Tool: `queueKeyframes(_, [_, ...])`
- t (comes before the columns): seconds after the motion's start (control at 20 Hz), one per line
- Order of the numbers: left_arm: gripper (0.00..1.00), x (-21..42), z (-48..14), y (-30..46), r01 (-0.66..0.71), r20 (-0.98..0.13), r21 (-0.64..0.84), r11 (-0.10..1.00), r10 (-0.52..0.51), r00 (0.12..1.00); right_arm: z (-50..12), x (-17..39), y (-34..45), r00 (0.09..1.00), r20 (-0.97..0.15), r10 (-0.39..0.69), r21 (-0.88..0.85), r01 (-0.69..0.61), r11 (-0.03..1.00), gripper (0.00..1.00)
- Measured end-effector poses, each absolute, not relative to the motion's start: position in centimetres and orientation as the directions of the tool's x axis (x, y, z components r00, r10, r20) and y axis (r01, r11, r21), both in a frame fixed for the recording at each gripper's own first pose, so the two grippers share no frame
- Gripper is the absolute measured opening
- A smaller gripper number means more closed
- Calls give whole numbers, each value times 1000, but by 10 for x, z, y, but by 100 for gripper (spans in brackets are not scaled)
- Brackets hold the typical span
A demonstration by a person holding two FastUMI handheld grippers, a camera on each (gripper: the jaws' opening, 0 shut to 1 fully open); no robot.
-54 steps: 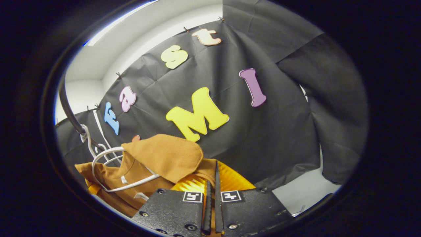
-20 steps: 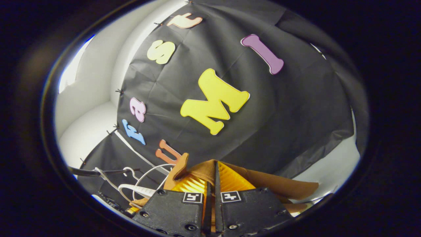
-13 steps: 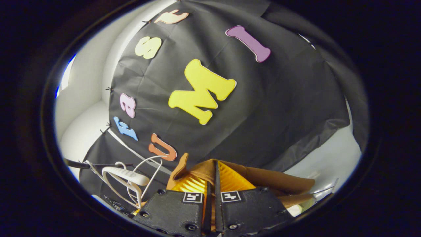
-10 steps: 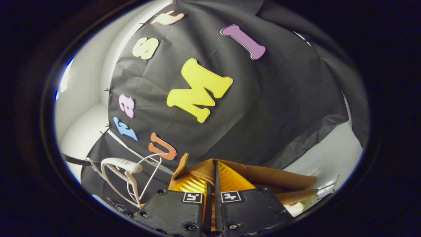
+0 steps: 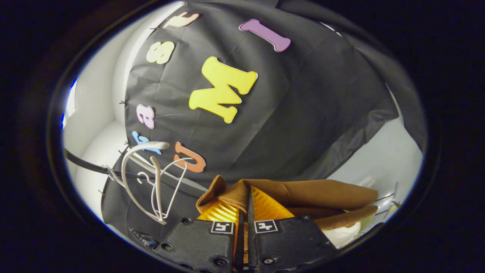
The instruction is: Grasp the clothes on the hanger with both hands and then place them into the laundry hamper below.
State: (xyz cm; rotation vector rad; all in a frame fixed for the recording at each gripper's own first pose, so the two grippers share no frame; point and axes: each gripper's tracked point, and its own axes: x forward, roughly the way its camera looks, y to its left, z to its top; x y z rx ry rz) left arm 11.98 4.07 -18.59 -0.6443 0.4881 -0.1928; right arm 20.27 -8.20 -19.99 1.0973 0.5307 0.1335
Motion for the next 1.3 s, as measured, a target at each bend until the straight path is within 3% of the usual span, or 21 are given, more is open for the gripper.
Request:
queueKeyframes(0.3, [1,106,-177,8,50,-356,-657,752,-368,859,-197,170,-49,841,-333,426,899,147,412,7])
queueKeyframes(0.75, [1,84,-136,-60,248,-295,-611,751,-507,810,-166,132,30,770,-300,563,892,17,453,7])
queueKeyframes(0.85, [6,81,-130,-73,283,-291,-594,753,-529,797,-163,128,44,749,-303,590,886,-6,463,7])
queueKeyframes(1.05, [6,72,-128,-88,324,-279,-582,746,-558,782,-157,118,69,711,-285,643,891,-51,452,7])
queueKeyframes(1.1, [1,72,-129,-92,331,-281,-581,744,-564,776,-157,115,73,704,-282,652,894,-55,445,7])
queueKeyframes(1.15, [6,71,-131,-94,332,-287,-576,747,-565,773,-161,114,77,694,-284,661,894,-59,445,7])
queueKeyframes(1.3, [6,67,-152,-99,331,-320,-560,760,-567,759,-184,111,83,672,-313,671,894,-30,446,7])
